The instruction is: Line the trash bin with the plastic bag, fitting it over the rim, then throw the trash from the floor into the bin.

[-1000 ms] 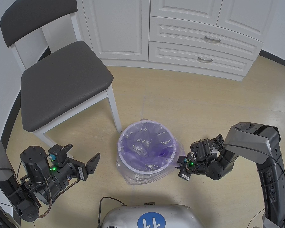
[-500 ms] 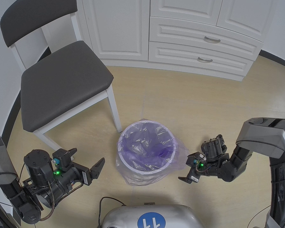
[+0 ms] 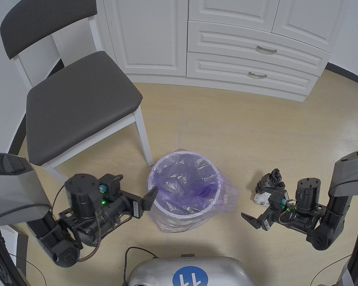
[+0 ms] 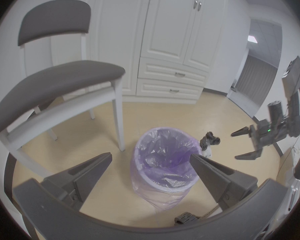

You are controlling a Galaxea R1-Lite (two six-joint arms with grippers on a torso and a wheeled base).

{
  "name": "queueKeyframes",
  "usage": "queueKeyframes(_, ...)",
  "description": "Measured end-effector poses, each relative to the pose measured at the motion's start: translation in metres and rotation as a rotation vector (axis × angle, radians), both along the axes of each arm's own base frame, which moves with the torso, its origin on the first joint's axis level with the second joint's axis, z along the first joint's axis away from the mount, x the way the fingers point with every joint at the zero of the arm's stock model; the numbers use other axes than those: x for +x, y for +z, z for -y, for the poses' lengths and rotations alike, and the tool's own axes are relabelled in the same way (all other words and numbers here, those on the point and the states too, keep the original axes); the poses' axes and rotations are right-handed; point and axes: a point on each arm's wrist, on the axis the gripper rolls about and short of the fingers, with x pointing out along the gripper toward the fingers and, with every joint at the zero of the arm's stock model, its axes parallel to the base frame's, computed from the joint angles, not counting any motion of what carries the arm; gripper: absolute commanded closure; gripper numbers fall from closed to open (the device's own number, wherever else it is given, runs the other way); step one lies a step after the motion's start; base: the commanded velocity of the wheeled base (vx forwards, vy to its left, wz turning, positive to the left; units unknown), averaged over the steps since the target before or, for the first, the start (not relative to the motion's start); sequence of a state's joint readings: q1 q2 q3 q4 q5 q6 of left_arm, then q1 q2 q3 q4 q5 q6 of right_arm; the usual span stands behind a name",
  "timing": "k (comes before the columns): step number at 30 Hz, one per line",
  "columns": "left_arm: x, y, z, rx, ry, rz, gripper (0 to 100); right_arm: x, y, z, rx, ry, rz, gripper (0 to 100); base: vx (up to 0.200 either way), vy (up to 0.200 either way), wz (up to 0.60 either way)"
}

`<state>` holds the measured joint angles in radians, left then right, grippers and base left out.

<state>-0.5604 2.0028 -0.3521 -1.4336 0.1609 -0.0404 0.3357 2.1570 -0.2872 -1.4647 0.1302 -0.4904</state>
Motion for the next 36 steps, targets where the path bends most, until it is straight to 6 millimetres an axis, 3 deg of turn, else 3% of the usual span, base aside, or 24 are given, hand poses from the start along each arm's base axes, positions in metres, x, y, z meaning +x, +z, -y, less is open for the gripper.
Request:
queueKeyframes(7, 0.044, -0.007, 0.037, 0.104, -0.015, -0.134, 0, -0.025, 0.008, 0.011, 0.140, -0.093, -0.070, 0, 0.000, 0.000, 0.00)
queueKeyframes(17, 0.107, 0.005, 0.082, 0.186, 0.000, -0.235, 0, -0.038, 0.027, 0.020, 0.266, -0.168, -0.066, 0, 0.000, 0.000, 0.00)
queueKeyframes(23, 0.138, -0.015, 0.096, 0.273, 0.038, -0.328, 0, -0.045, 0.038, 0.025, 0.301, -0.185, -0.039, 0, 0.000, 0.000, 0.00)
queueKeyframes(30, 0.151, -0.046, 0.097, 0.458, 0.130, -0.338, 0, -0.049, 0.045, 0.029, 0.306, -0.192, -0.013, 0, 0.000, 0.000, 0.00)
queueKeyframes(36, 0.145, -0.065, 0.092, 0.587, 0.151, -0.357, 0, -0.051, 0.046, 0.031, 0.295, -0.191, -0.008, 0, 0.000, 0.000, 0.00)
